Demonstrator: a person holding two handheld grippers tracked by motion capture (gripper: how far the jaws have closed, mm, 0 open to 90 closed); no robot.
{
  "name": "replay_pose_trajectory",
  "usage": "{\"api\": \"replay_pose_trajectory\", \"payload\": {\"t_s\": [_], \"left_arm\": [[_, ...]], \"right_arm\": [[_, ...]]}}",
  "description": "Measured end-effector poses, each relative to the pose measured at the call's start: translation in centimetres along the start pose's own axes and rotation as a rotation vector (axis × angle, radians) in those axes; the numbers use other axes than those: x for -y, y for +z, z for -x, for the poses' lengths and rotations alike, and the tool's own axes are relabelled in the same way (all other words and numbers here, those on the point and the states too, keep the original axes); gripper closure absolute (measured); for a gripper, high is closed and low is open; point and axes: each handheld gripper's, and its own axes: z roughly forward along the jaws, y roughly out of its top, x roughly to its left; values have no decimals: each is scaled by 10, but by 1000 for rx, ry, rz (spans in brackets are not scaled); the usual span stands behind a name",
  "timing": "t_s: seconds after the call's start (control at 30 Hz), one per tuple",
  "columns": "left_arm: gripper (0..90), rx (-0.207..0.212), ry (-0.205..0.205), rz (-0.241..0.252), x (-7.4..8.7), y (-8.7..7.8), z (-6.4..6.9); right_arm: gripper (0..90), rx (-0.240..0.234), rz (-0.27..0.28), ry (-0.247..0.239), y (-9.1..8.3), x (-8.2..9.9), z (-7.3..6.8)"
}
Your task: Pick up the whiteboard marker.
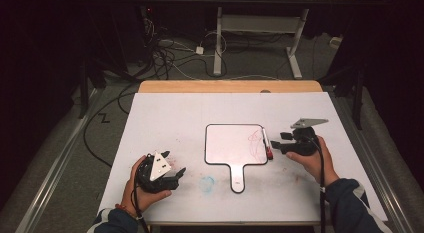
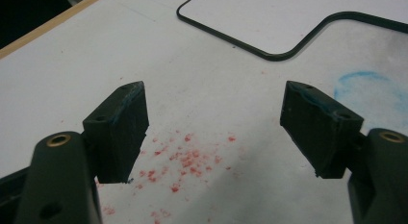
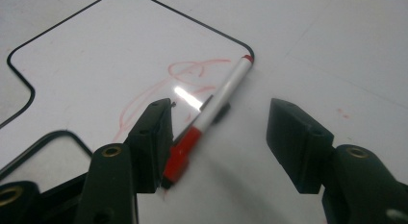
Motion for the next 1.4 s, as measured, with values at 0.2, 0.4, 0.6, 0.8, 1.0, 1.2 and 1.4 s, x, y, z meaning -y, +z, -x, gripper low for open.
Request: {"api": "replay_pose_trajectory", "payload": {"t_s": [0.2, 0.4, 0.6, 0.8, 1.0, 1.2, 1.4], "left_arm": [[241, 5, 10, -11, 1, 0, 1], [241, 11, 24, -17, 0, 1, 3], [241, 18, 31, -26, 1, 1, 4], [241, 27, 38, -32, 0, 2, 5], [241, 33, 35, -37, 0, 4, 6], [240, 34, 29, -35, -1, 3, 5], [238, 38, 15, -26, -1, 2, 4]], "right_arm": [[503, -6, -83, 65, 29, -21, 10], [561, -15, -136, 94, 44, -29, 11], [597, 5, -171, 113, 55, -32, 11], [636, 12, -187, 117, 61, -31, 15], [738, -29, -184, 142, 62, -31, 18], [755, -22, -179, 134, 61, -33, 15], [813, -28, -139, 140, 53, -32, 18]]}}
